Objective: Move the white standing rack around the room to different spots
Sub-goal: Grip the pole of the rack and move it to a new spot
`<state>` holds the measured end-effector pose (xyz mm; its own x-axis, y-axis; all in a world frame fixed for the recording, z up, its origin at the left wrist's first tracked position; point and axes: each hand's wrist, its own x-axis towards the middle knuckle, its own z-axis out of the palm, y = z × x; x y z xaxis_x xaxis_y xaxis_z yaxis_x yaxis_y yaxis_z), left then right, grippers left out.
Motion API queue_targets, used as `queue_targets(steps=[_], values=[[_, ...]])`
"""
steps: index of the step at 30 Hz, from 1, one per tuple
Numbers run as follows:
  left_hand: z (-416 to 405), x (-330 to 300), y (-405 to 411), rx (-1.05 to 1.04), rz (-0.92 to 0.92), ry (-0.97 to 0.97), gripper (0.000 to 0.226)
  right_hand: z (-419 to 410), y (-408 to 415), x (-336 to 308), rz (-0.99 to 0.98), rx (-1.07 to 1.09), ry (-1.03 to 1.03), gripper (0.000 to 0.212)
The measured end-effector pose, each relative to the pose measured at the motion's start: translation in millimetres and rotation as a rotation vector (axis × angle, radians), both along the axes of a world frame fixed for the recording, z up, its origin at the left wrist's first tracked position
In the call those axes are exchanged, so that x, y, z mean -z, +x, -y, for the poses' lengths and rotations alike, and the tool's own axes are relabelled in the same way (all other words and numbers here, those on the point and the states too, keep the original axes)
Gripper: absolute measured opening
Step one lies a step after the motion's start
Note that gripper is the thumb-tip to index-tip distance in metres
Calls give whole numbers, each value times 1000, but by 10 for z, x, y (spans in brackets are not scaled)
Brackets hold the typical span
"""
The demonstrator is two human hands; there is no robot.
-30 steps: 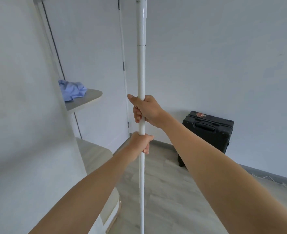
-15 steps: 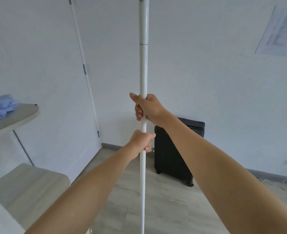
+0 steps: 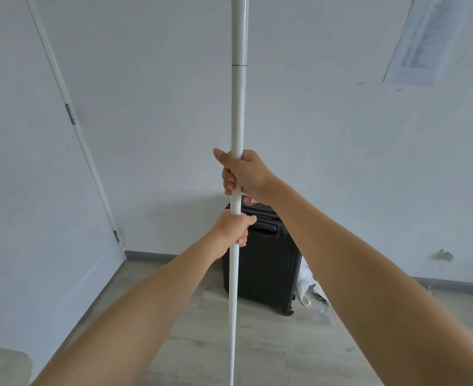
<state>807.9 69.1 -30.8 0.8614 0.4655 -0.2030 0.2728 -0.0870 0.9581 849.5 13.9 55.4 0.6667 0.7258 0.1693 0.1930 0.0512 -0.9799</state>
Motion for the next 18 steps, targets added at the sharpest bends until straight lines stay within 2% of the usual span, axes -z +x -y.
queue_targets(steps=[10,18], values=[[384,-30,1293,-13,13,-59,30,399,1297,-24,14,-23,-16,39],[818,36,2050,68,18,-70,30,855,2047,43,5,27,5,41]])
